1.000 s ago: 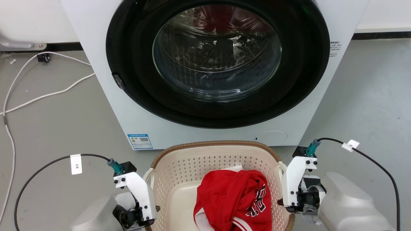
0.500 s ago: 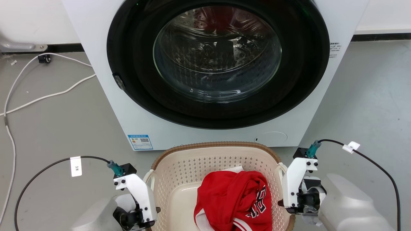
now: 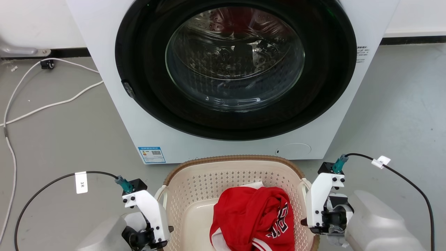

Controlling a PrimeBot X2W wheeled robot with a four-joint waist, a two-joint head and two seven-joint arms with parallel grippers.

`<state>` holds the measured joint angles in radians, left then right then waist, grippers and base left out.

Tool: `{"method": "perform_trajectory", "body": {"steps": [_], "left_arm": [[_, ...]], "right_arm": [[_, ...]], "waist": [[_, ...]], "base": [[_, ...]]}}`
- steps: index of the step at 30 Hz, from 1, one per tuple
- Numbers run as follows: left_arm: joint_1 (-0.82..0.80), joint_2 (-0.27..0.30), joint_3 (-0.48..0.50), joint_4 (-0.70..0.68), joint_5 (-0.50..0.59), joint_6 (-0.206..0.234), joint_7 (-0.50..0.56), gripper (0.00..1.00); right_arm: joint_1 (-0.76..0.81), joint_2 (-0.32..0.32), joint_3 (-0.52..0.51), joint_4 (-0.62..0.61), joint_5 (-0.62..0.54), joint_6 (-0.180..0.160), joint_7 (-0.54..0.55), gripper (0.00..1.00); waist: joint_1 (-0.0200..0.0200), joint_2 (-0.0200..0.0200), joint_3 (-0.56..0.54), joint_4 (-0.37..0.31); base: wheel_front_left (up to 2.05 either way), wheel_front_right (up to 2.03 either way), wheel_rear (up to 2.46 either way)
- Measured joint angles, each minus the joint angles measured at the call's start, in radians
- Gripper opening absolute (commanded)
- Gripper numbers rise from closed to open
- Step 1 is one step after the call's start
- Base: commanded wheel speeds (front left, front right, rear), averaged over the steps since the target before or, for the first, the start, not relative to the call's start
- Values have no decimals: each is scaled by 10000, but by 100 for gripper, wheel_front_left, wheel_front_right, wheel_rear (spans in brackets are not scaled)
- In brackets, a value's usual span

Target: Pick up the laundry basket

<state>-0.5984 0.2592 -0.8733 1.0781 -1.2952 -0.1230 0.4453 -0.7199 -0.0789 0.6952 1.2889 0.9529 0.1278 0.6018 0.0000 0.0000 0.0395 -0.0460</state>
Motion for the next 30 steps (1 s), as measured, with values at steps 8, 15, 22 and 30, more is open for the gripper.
{"method": "perform_trajectory", "body": {"steps": [8, 15, 22, 30], "left_arm": [[1, 31, -86, -6, -107, 0, -12, 0], [3, 27, -150, 4, -188, 0, -48, 0], [6, 29, -221, 8, -224, 0, -84, 0], [11, 31, -295, 8, -307, 0, -102, 0]], "right_arm": [[21, 10, -23, 6, 17, 0, -2, 0], [48, 17, -52, 10, 29, 0, -27, 0], [102, 21, -84, 10, 44, 0, -31, 0], [149, 25, -123, 12, 44, 0, -29, 0]], "waist": [[0, 0, -7, -10], [0, 0, -52, -10], [0, 0, -70, 8], [0, 0, -99, 36]], "base": [[0, 0, 0], [0, 0, 0], [0, 0, 0], [0, 0, 0]]}}
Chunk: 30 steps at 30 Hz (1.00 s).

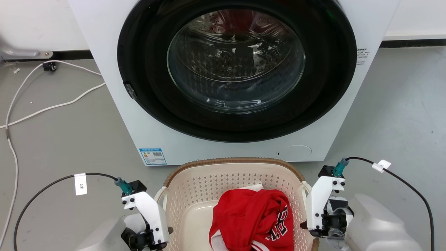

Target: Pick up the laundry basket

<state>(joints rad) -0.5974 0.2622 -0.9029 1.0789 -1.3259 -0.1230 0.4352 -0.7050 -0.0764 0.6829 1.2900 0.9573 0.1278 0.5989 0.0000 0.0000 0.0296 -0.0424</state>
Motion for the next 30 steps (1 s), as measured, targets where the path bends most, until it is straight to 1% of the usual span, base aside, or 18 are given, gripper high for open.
{"method": "perform_trajectory", "body": {"steps": [30], "left_arm": [[103, 67, -230, -17, -313, 0, -125, 0]], "right_arm": [[150, 15, -205, 0, -92, 0, 12, 0]], "waist": [[0, 0, -78, 39]], "base": [[0, 0, 0]]}}
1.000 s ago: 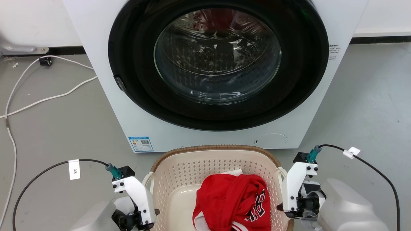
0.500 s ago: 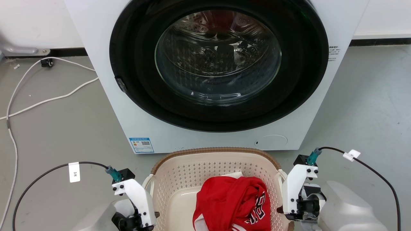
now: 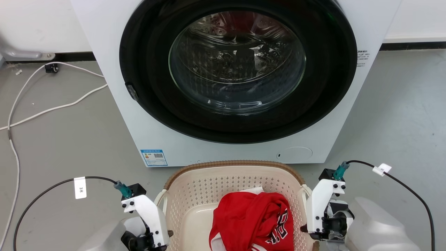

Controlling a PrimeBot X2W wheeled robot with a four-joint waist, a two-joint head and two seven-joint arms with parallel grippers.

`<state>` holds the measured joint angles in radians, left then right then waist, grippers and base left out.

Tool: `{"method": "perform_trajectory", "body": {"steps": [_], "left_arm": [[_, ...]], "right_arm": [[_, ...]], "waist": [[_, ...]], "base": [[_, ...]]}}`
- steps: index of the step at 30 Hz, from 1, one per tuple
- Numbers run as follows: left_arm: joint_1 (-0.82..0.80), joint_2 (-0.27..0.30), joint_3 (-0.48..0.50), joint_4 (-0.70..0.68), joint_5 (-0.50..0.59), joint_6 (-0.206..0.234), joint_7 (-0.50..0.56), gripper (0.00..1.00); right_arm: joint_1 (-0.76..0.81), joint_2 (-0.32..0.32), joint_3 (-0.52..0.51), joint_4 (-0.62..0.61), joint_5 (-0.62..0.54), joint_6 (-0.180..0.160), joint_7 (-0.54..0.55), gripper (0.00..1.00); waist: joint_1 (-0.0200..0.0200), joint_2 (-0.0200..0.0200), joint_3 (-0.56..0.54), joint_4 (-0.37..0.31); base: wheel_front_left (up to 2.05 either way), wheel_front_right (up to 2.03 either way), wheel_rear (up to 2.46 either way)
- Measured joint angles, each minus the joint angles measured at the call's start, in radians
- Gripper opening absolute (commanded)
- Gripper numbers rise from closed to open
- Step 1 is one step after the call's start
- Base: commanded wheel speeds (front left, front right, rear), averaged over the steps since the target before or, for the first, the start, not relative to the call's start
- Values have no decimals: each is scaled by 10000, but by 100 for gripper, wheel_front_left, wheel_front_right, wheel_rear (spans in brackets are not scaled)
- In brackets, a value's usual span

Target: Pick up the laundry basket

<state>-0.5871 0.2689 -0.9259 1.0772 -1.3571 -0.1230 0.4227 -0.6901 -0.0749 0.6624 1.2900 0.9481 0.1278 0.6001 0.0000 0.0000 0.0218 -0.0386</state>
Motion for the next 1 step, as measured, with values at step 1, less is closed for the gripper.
{"method": "perform_trajectory", "body": {"steps": [1], "left_arm": [[2, 6, -8, -4, -12, 0, -8, 0]], "right_arm": [[5, 2, -8, 0, 0, 0, 0, 0]], "waist": [[0, 0, -2, -1]], "base": [[0, 0, 0]]}}
